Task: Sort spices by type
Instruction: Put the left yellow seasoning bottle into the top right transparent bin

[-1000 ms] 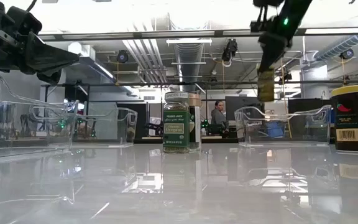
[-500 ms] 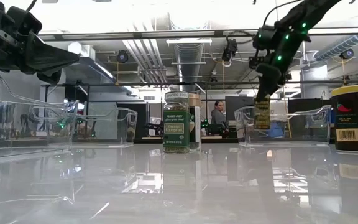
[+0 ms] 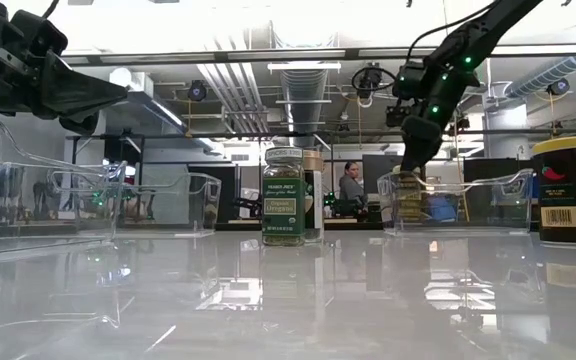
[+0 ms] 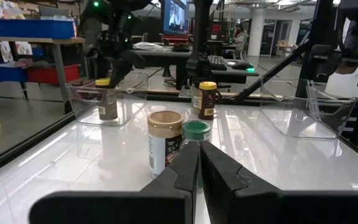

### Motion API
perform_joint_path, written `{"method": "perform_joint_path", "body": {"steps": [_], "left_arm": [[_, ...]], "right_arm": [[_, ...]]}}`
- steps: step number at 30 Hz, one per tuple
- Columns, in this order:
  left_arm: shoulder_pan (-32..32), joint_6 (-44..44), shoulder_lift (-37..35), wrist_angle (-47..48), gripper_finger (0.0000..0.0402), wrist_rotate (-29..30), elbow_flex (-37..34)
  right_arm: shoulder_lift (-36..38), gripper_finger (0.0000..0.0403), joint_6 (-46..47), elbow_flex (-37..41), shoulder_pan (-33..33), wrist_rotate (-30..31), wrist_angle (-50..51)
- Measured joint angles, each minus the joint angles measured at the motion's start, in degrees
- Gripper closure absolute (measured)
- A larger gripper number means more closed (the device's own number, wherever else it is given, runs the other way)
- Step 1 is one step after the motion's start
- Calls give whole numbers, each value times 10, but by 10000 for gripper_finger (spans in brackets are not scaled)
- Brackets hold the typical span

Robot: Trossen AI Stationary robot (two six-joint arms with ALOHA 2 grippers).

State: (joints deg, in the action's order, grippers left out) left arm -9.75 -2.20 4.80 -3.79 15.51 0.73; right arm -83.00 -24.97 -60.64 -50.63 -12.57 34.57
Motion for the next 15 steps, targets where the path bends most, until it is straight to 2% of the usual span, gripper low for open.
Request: {"method": "perform_joint_path", "body": {"steps": [10, 15], "left_arm": [[0, 0, 0, 0, 400, 0, 0], [0, 0, 0, 0, 400, 0, 0]], "right_arm": [[0, 178, -20, 0, 16, 1, 13], [3, 165, -32, 0, 21, 1, 34]]}}
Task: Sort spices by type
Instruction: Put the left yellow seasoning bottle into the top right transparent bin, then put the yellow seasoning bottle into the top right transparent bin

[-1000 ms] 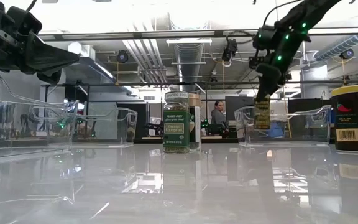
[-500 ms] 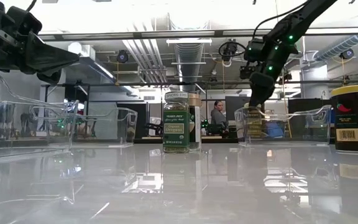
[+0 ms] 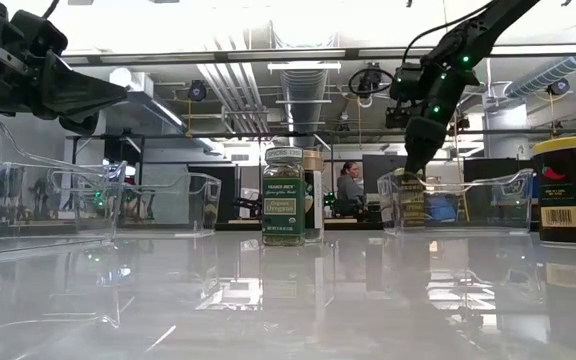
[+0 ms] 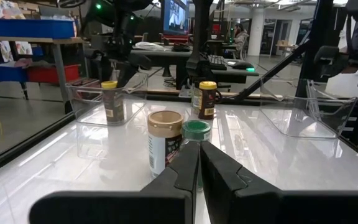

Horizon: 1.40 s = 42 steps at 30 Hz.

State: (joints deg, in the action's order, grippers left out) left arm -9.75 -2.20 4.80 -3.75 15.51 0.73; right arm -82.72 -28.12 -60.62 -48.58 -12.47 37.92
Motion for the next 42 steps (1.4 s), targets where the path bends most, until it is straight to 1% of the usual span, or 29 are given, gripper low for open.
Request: {"method": "perform_joint_path", "body": {"steps": [4, 14, 25, 31, 37, 40, 42], "left_arm": [[0, 0, 0, 0, 400, 0, 0], [0, 0, 0, 0, 400, 0, 0], [0, 0, 0, 0, 400, 0, 0], [0, 0, 0, 0, 400, 0, 0], [0, 0, 0, 0, 400, 0, 0], [0, 0, 0, 0, 400, 0, 0], [0, 0, 0, 0, 400, 0, 0]], "right_arm": [[0, 154, 0, 0, -1, 7, 0], [0, 153, 0, 0, 0, 6, 1], [6, 103, -4, 0, 0, 7, 0], [31, 83, 1, -18, 0, 20, 9], [81, 66, 37, -50, 7, 20, 10], [112, 56, 74, -51, 28, 20, 21], [131, 49, 92, -51, 57, 20, 47]]}}
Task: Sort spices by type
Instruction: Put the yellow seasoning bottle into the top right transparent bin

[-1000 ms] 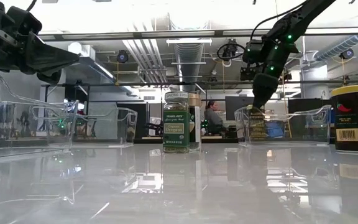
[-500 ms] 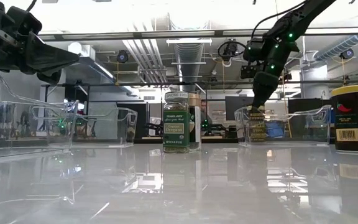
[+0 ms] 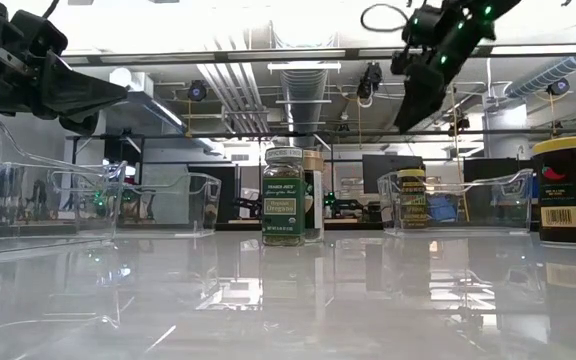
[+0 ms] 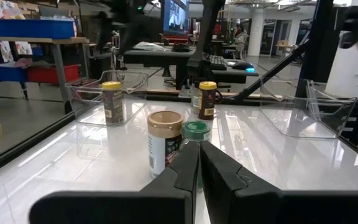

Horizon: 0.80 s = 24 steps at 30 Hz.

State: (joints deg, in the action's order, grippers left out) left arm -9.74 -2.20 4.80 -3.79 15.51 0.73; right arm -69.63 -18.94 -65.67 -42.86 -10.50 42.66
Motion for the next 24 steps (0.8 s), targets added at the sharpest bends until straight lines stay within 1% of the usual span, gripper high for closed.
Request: {"method": "perform_joint_path", "body": {"steps": [3, 7, 10, 12, 16, 20, 24], "left_arm": [[0, 0, 0, 0, 400, 0, 0], [0, 0, 0, 0, 400, 0, 0], [0, 0, 0, 0, 400, 0, 0], [0, 0, 0, 0, 400, 0, 0], [0, 0, 0, 0, 400, 0, 0], [0, 0, 0, 0, 400, 0, 0], [0, 0, 0, 0, 400, 0, 0]], "right_arm": [[25, 41, 25, 0, 65, 0, 48], [54, 39, 108, 4, 168, 7, 102], [68, 39, 151, 11, 256, 48, 141], [77, 39, 163, 17, 313, 66, 149], [85, 39, 160, 19, 415, 81, 143], [79, 39, 132, 20, 472, 91, 137], [49, 39, 104, 16, 490, 92, 143]]}}
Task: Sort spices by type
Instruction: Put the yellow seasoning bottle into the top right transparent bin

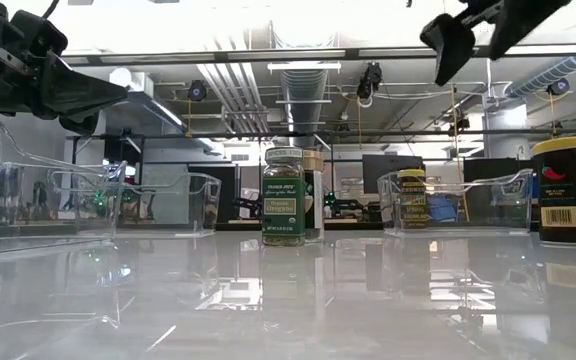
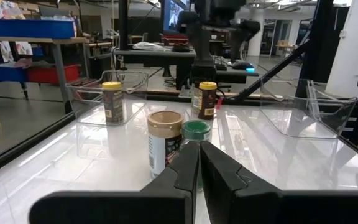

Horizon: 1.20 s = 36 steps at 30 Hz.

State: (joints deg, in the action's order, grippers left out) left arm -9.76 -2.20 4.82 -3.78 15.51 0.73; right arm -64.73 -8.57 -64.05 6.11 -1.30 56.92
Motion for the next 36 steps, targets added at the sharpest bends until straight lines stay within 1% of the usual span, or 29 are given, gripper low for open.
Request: {"method": "perform_joint_path", "body": {"steps": [2, 6, 10, 13, 16, 29, 33, 36], "left_arm": [[0, 0, 0, 0, 400, 0, 0], [0, 0, 0, 0, 400, 0, 0], [0, 0, 0, 0, 400, 0, 0], [0, 0, 0, 0, 400, 0, 0], [0, 0, 0, 0, 400, 0, 0], [0, 0, 0, 0, 400, 0, 0], [0, 0, 0, 0, 400, 0, 0], [0, 0, 0, 0, 400, 0, 0]], "right_arm": [[-15, 39, -8, -1, 3, 3, 25], [-46, 39, -43, -1, 12, 4, 108], [-73, 39, -20, -1, 20, 6, 164], [-89, 39, -17, 0, 35, 5, 179], [-101, 39, -46, 0, 48, 21, 184], [-158, 39, -82, 2, 73, 48, 233], [-178, 39, -95, -5, 94, 88, 232], [-188, 39, -101, -8, 105, 89, 240]]}}
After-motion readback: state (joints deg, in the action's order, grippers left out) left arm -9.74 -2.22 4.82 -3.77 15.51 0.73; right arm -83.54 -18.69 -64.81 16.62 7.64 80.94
